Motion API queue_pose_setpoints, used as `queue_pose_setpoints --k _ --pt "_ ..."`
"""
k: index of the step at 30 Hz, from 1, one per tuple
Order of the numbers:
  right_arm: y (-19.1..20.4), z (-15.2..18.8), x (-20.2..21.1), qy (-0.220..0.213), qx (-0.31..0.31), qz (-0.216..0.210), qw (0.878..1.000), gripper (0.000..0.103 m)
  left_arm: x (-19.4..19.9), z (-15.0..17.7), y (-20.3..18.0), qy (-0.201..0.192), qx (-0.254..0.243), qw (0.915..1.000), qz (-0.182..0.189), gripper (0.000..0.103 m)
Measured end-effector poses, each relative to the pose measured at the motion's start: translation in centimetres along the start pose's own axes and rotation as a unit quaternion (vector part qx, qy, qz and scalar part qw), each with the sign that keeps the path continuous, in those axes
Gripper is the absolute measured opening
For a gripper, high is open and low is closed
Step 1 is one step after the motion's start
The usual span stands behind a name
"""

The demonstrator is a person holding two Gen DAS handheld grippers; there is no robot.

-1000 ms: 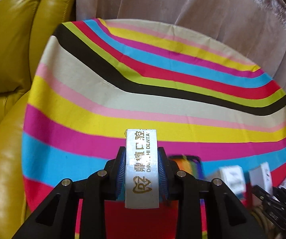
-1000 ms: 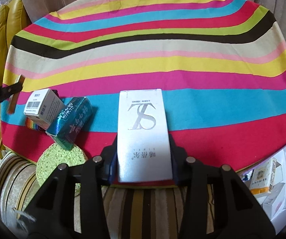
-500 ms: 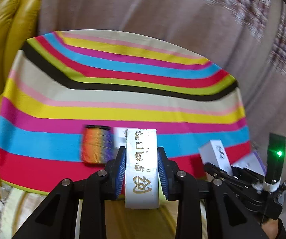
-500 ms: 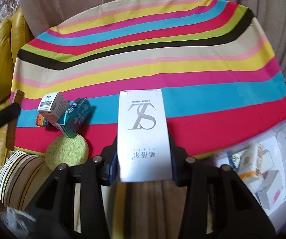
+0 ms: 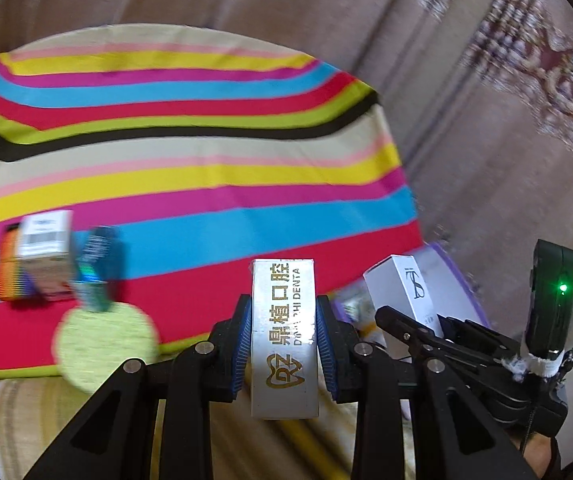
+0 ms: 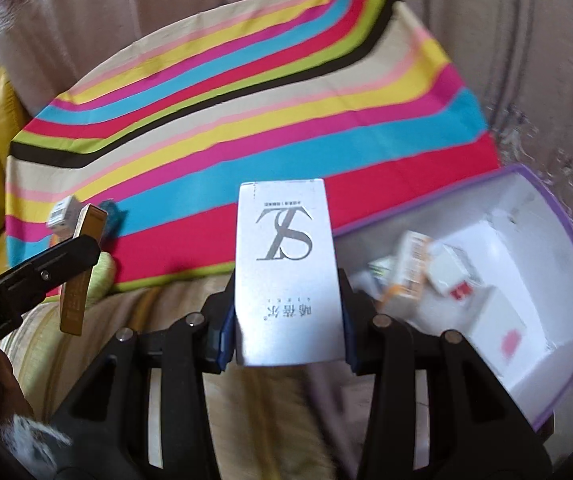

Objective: Organize objects
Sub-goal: 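Carry both boxes into the storage box and open both tools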

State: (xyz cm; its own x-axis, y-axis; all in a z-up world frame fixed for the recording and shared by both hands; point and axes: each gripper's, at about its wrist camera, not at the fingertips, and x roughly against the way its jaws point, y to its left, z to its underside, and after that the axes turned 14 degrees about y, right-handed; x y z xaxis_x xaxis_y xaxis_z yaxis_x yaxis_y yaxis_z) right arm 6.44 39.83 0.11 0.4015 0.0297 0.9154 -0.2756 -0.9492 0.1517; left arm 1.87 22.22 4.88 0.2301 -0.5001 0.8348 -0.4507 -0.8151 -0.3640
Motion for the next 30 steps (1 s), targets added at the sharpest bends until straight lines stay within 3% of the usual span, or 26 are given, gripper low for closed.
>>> queue_pose_setpoints --k 11,19,24,27,30 --pt "-7.5 2.9 1.3 0.016 -0.087 0.067 0.994 0.046 -4.5 -0.5 -6.4 0.057 -0.061 0.9943 0.067 0.032" --pt "-8.7 2.5 1.6 0.017 -0.112 0.095 0.989 0.046 -7.1 -0.6 -9.3 0.091 -0.092 0.9859 0.106 0.032" --pt "-9.2 2.6 1.9 0.014 -0.122 0.104 0.987 0.046 -7.9 -0.5 -9.8 0.103 -0.097 0.9825 0.121 0.038" --pt "-9.1 2.6 1.8 0.016 -0.121 0.101 0.987 0.053 -7.7 -0.6 -9.3 0.101 -0.086 0.9834 0.124 0.046" --pt "-9.0 2.7 1.9 0.013 -0.119 0.096 0.988 0.059 -7.4 -0.5 -8.8 0.096 -0.078 0.9847 0.123 0.047"
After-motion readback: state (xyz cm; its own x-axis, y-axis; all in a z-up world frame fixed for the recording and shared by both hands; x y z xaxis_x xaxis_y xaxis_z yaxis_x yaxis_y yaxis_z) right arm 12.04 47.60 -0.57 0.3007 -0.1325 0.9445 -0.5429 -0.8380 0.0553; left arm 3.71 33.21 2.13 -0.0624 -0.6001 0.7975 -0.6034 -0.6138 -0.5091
